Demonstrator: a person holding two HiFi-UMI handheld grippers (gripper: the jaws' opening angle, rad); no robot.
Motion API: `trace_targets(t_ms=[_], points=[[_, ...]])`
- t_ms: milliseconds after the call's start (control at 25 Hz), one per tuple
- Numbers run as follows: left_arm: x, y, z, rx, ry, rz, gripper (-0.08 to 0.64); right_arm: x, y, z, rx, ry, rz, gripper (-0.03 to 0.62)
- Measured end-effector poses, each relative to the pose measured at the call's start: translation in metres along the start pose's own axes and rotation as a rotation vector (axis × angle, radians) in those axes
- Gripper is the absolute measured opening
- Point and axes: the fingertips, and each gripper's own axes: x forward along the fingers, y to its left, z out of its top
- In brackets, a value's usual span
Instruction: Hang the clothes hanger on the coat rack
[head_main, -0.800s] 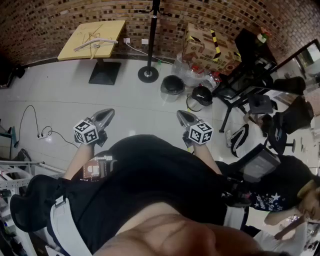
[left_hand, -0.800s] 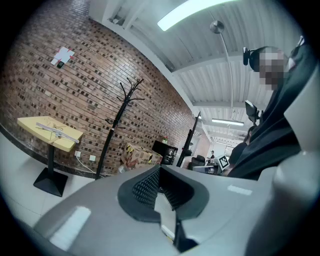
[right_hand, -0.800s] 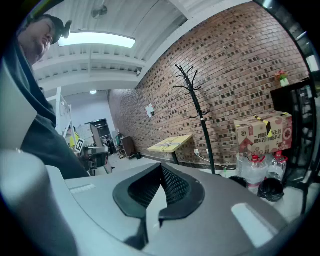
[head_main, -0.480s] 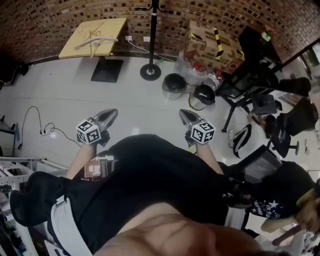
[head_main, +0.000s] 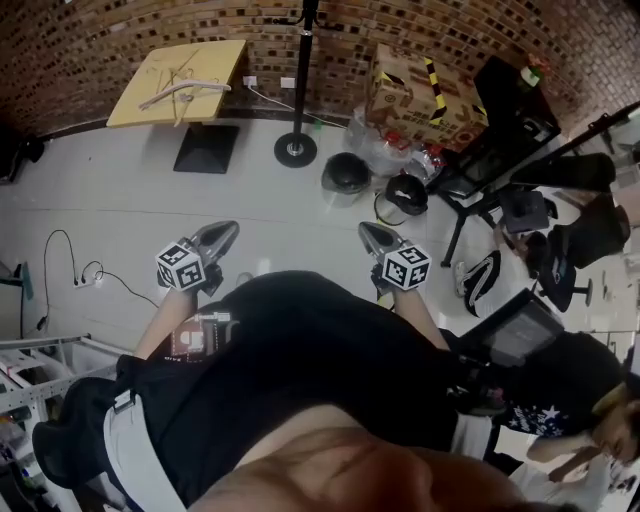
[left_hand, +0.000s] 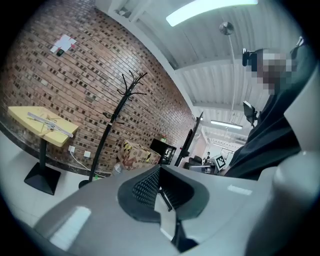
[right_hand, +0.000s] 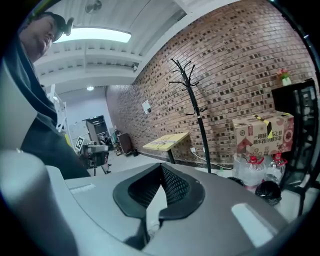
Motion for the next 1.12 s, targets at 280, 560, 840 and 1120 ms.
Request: trace_targets(t_ms=[280,560,840,1120], points=[[-0.003,0.099,0.051,0.004,-0.015,-0.082,0.002,0.078,0.013,0.054,-0.024,-0.028,-0.089,0.014],[-0.030,0.202,0.097,0.003,-0.049,-0.050,0.002,0.183,0.033,0.098,-0.066,0.013,-0.075,0.014],[-0.055,0.263,0.100,-0.047,-0.071,0.047,0.002,0.258,0.030,0.122,-0.081,0.060,-0.009,0.014],[-0.011,0.282,0.108,-0.031,-0.050,0.129,0.002,0.297,-0.031,0.131,-0.051,0.066,0.073,0.014]])
